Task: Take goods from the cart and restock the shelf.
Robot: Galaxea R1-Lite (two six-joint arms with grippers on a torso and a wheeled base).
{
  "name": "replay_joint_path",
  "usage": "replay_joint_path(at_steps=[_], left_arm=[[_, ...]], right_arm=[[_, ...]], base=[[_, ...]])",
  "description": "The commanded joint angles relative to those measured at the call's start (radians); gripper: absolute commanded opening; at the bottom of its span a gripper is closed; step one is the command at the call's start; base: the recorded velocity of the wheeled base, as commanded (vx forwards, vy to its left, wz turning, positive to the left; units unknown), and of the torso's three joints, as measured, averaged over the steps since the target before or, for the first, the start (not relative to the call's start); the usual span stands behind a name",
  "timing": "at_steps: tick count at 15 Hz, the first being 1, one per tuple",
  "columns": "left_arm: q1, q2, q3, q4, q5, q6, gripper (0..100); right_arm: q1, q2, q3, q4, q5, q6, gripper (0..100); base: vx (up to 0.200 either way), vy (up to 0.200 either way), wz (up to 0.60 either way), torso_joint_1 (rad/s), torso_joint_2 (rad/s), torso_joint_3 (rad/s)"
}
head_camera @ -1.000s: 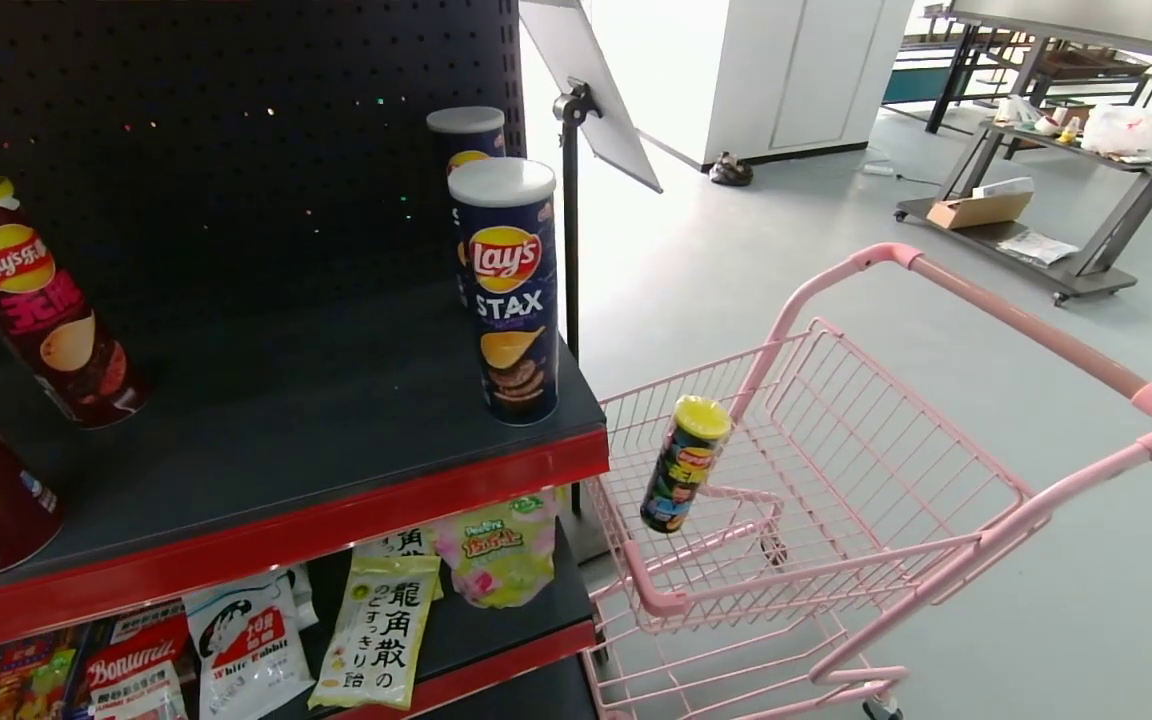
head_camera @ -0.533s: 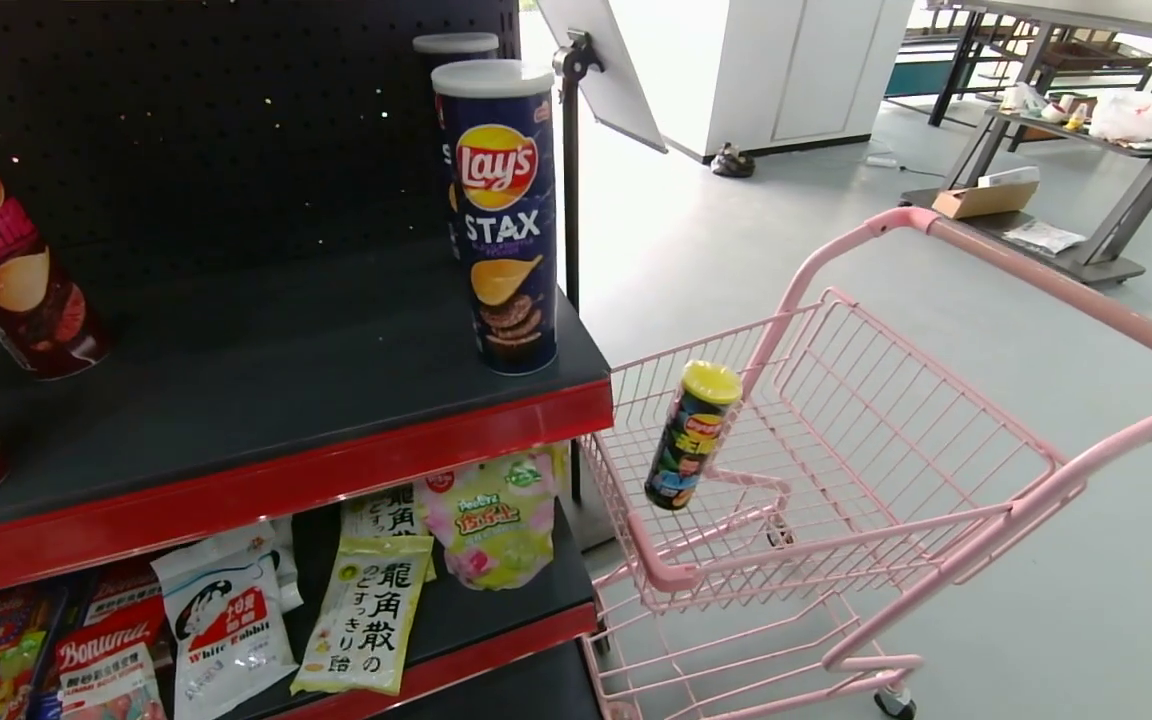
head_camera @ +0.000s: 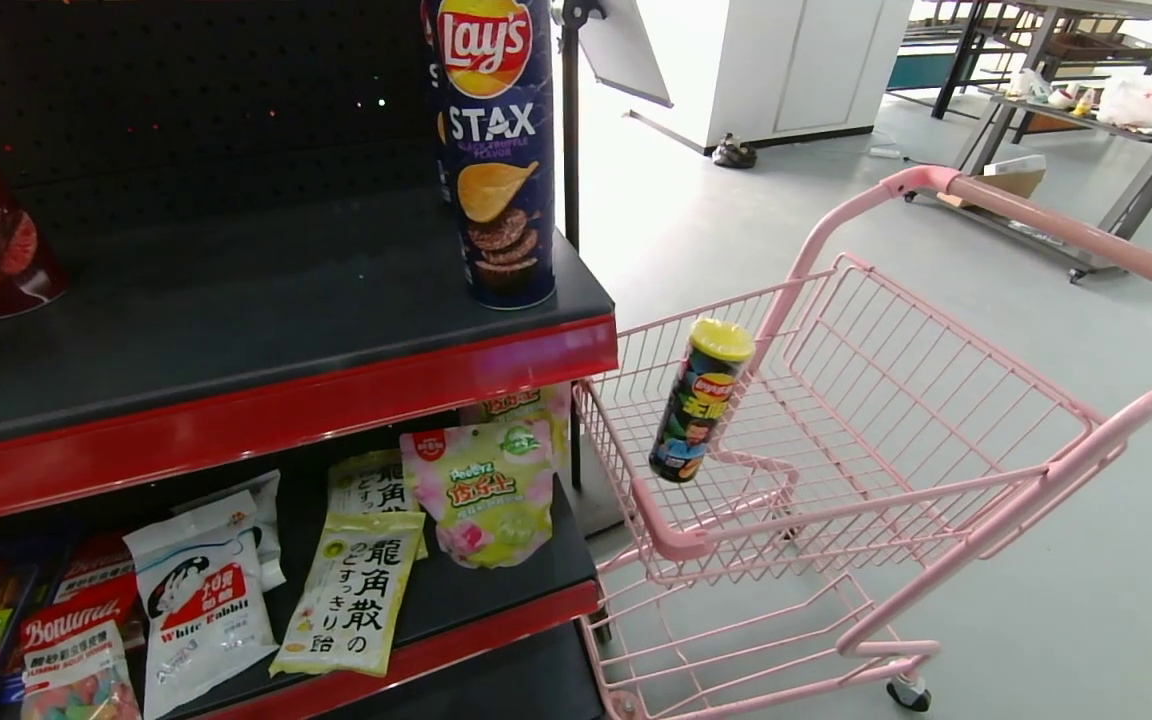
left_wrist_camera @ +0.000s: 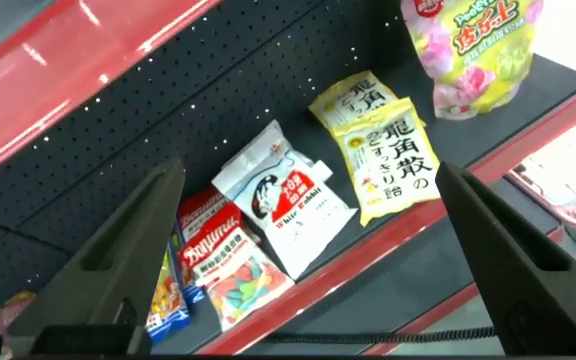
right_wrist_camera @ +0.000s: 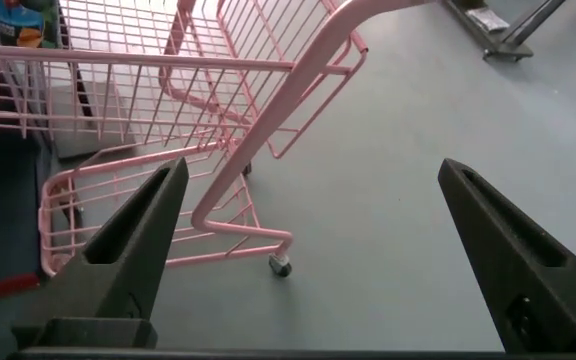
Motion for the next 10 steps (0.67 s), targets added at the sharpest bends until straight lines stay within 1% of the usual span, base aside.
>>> replay_joint_path(at_steps=[1, 2, 3, 4, 5, 6, 7, 8, 9, 10], left_arm=[[0.000, -0.030, 0.020, 0.001, 0.005, -0.001, 100], [0.000, -0.044, 0.024, 0.001, 0.005, -0.001, 100], [0.000, -0.056, 0.029, 0.001, 0.001, -0.009, 100], [0.000, -0.063, 0.041, 0.002, 0.008, -0.025, 100], [0.001, -0.065, 0.046, 0.002, 0.011, -0.036, 100], [0.006, -0.065, 0.054, 0.002, 0.031, -0.047, 100], [0.006, -0.065, 0.057, 0.002, 0.033, -0.067, 100], [0.004, -0.056, 0.057, 0.001, 0.027, -0.127, 100], [0.000, -0.057, 0.057, 0.001, 0.019, -0.168, 100], [-0.002, -0.059, 0.055, 0.002, 0.007, -0.229, 100]], right_arm=[[-0.004, 0.065, -0.018, -0.022, -0.006, 0.007, 100], [-0.006, 0.129, -0.053, -0.065, -0.009, 0.022, 100], [-0.004, 0.258, -0.112, -0.143, 0.012, 0.045, 100], [0.000, 0.398, -0.174, -0.246, 0.084, 0.114, 100], [-0.001, 0.453, -0.196, -0.284, 0.124, 0.149, 100], [0.000, 0.606, -0.240, -0.347, 0.213, 0.183, 100], [0.004, 0.677, -0.253, -0.354, 0.274, 0.186, 100], [0.004, 0.752, -0.263, -0.388, 0.336, 0.189, 100], [0.007, 0.796, -0.277, -0.416, 0.360, 0.192, 100], [0.008, 0.872, -0.303, -0.459, 0.388, 0.208, 100]], base=[[0.000, 0.000, 0.00, -0.017, 0.06, 0.061], [0.000, 0.000, 0.00, 0.000, 0.00, 0.000], [0.000, 0.000, 0.00, 0.000, 0.00, 0.000], [0.000, 0.000, 0.00, 0.000, 0.00, 0.000], [0.000, 0.000, 0.00, 0.000, 0.00, 0.000], [0.000, 0.000, 0.00, 0.000, 0.00, 0.000], [0.000, 0.000, 0.00, 0.000, 0.00, 0.000], [0.000, 0.000, 0.00, 0.000, 0.00, 0.000], [0.000, 0.000, 0.00, 0.000, 0.00, 0.000], [0.000, 0.000, 0.00, 0.000, 0.00, 0.000]])
